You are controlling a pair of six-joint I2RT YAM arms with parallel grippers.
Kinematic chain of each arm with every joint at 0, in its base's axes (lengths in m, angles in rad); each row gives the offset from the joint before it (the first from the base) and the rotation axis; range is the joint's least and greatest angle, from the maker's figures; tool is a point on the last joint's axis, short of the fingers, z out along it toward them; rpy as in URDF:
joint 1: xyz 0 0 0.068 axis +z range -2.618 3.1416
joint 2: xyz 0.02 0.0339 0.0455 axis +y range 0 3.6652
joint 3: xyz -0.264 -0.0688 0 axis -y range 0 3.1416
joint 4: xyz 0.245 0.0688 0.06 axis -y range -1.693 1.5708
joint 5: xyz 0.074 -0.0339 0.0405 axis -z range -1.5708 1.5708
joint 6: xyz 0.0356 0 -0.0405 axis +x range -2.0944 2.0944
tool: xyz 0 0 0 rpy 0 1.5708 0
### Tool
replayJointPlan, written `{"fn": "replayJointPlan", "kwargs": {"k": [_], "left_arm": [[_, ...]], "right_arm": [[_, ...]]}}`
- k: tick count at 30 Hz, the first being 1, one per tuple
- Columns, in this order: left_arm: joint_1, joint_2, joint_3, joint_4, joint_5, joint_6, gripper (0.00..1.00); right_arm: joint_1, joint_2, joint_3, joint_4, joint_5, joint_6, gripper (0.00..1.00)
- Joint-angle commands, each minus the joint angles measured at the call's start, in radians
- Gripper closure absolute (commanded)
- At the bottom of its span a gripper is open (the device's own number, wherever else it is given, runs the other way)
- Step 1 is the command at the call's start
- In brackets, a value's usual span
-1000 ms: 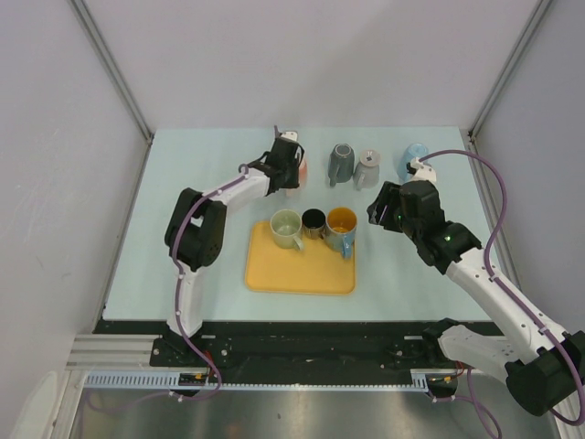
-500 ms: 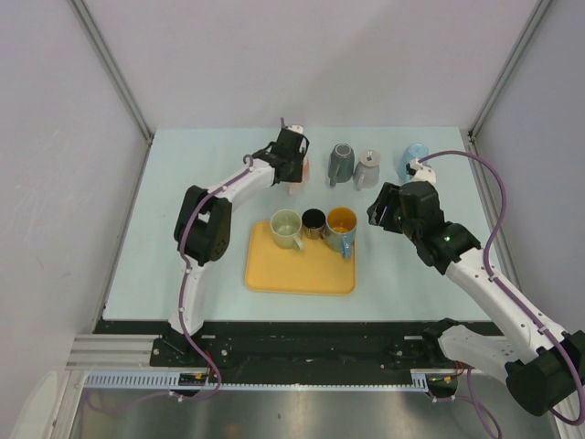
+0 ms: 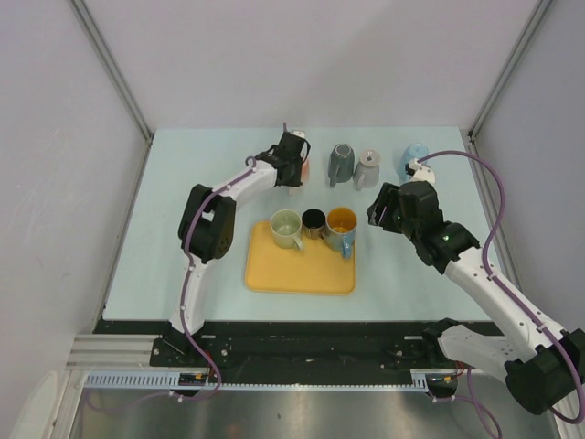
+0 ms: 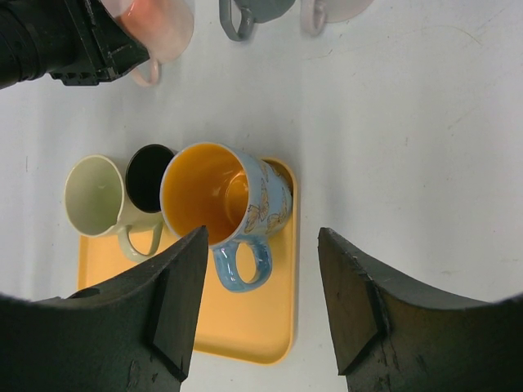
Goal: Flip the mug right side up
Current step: Turn over the cup at the center of the board.
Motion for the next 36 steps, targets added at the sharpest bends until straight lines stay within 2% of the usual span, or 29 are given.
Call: {"fn": "replayJointPlan", "kwargs": {"k": [1, 2, 3, 5, 6, 11, 18, 31, 34, 36], "left_arm": [[0.007, 0.004, 0.061, -0.001, 0.017, 0.027, 0.73], [0.007, 0.004, 0.064, -0.003, 0.014, 0.027, 0.76], [0.007, 0.004, 0.066, -0.001, 0.013, 0.026, 0.85], [0.008, 0.003, 0.069, -0.003, 0.010, 0.024, 0.97], [0.007, 0.001, 0.069, -0.001, 0.010, 0.021, 1.00], [0.007, -0.037, 0.046, 0.016, 0.026, -0.010, 1.00], [0.021, -0.226, -0.159, 0.275, 0.114, -0.111, 1.00], [0.057, -0.479, -0.313, 0.473, 0.129, -0.246, 1.00], [0.073, -0.574, -0.371, 0.539, 0.177, -0.318, 1.00], [0.096, -0.635, -0.432, 0.657, 0.225, -0.405, 1.00]], "right_arm": [[-0.004, 0.000, -0.004, 0.027, -0.001, 0.006, 0.39], [-0.003, 0.000, -0.006, 0.029, -0.001, 0.006, 0.39], [-0.003, 0.000, -0.006, 0.027, -0.002, 0.006, 0.39], [-0.001, 0.000, -0.009, 0.027, -0.003, 0.008, 0.39], [-0.003, 0.000, -0.009, 0.029, -0.004, 0.008, 0.39], [-0.006, -0.002, -0.009, 0.030, -0.006, 0.010, 0.39], [-0.004, -0.014, -0.010, 0.029, -0.006, 0.013, 0.39], [-0.003, -0.026, -0.022, 0.050, -0.022, 0.020, 0.39], [-0.003, -0.025, -0.021, 0.088, -0.108, 0.017, 0.39], [-0.004, -0.026, -0.021, 0.139, -0.172, 0.016, 0.38]]}}
